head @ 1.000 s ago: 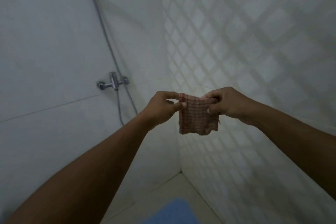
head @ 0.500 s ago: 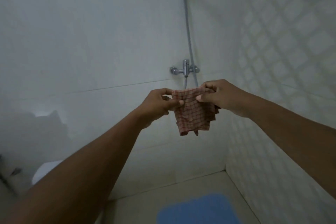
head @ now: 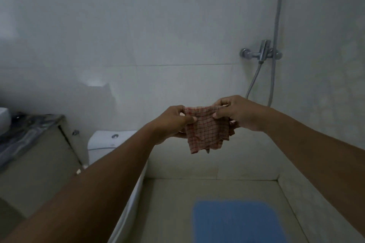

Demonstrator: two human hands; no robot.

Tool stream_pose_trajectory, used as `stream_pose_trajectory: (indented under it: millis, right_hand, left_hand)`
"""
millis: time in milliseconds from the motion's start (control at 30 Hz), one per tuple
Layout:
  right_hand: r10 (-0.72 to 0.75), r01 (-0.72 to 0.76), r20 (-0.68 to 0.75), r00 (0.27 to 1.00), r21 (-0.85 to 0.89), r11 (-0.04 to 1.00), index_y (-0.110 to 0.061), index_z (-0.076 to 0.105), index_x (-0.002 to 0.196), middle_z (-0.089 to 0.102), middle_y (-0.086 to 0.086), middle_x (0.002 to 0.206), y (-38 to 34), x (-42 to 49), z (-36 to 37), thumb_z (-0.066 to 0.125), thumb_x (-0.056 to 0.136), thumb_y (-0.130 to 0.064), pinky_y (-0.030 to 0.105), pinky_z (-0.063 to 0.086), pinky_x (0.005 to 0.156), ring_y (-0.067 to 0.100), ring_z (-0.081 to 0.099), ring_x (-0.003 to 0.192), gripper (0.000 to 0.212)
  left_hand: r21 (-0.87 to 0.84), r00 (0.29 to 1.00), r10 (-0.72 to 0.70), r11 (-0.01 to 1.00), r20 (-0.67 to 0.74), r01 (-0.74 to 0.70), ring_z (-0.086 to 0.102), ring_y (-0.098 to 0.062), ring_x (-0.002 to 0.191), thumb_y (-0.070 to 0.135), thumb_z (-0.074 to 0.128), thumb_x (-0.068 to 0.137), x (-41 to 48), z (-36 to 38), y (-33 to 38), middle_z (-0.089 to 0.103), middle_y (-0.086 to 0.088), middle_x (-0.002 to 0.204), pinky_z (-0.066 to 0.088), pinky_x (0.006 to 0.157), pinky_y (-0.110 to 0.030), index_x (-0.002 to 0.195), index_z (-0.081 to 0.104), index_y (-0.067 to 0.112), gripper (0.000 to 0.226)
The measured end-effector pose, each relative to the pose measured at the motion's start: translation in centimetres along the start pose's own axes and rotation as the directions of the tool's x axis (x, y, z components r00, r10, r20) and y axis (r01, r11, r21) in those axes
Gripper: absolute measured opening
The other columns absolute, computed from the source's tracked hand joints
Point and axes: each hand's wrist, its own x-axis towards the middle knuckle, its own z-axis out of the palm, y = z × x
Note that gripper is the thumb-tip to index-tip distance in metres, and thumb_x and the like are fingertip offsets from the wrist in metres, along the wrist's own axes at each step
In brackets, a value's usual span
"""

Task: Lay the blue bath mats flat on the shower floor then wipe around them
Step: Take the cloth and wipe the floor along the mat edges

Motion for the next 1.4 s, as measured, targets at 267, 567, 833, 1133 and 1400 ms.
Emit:
stream_pose_trajectory:
  millis: [267, 567, 833, 1133, 1400]
  right_hand:
    - [0.148, -0.148, 0.232, 0.961, -0.019, 0.989, 0.001, 0.064, 0.108, 0.065, 0.020, 0.093, 11.7, 10.2, 5.4, 0.061, 0.090, -0.008, 0.040, 0.050, 0.061, 0.031, 0.060, 0.078, 0.020]
    - [0.324, -0.309, 0.385, 0.864, -0.102, 0.946, -0.005, 0.065, 0.087, 0.068, 0.025, 0.069, 45.5, 15.0, 23.3, 0.061, 0.084, 0.000, 0.031, 0.036, 0.051, 0.024, 0.053, 0.053, 0.007]
    - [0.354, -0.236, 0.542, 0.762, -0.277, 0.931, -0.001, 0.069, 0.087, 0.074, 0.024, 0.079, 76.1, 16.1, 43.7, 0.069, 0.073, 0.002, 0.040, 0.051, 0.067, 0.028, 0.066, 0.067, 0.014]
    - [-0.092, 0.307, 0.476, 0.875, -0.396, 0.865, -0.020, 0.073, 0.084, 0.057, 0.007, 0.093, 93.3, 17.4, 57.5, 0.064, 0.079, -0.006, 0.035, 0.051, 0.073, 0.024, 0.059, 0.083, 0.017]
    - [0.068, 0.430, 0.646, 0.760, -0.579, 0.692, -0.024, 0.067, 0.106, 0.053, 0.004, 0.115, 97.1, 10.9, 56.9, 0.048, 0.082, -0.025, 0.041, 0.046, 0.083, 0.029, 0.050, 0.105, 0.031]
  left_hand:
    - [-0.075, 0.956, -0.242, 0.970, -0.169, 0.232, 0.073, -0.032, 0.098, 0.008, 0.064, 0.098, 4.2, 3.1, -12.4, 0.074, -0.019, 0.109, 0.063, 0.077, -0.040, 0.117, 0.060, 0.000, 0.021]
    - [0.078, 0.867, -0.435, 0.882, -0.242, 0.464, 0.070, -0.019, 0.080, 0.010, 0.069, 0.087, 6.5, 17.2, -46.8, 0.073, -0.001, 0.086, 0.056, 0.069, -0.030, 0.083, 0.061, 0.027, 0.019]
    - [0.310, 0.844, -0.484, 0.786, -0.230, 0.535, 0.068, -0.020, 0.078, 0.027, 0.064, 0.084, 2.8, 28.2, -79.5, 0.072, 0.000, 0.086, 0.055, 0.065, -0.029, 0.090, 0.063, 0.022, 0.008]
    - [0.811, 0.960, -0.254, 0.535, -0.115, 0.238, 0.052, -0.022, 0.075, 0.042, 0.060, 0.092, 1.1, 33.6, -98.5, 0.062, -0.003, 0.090, 0.032, 0.060, -0.029, 0.100, 0.048, 0.022, 0.025]
    - [0.832, 0.968, -0.091, 0.533, 0.235, -0.151, 0.066, -0.037, 0.081, 0.049, 0.055, 0.090, -6.1, 41.0, -102.8, 0.067, -0.016, 0.099, 0.054, 0.062, -0.039, 0.114, 0.063, 0.011, 0.045]
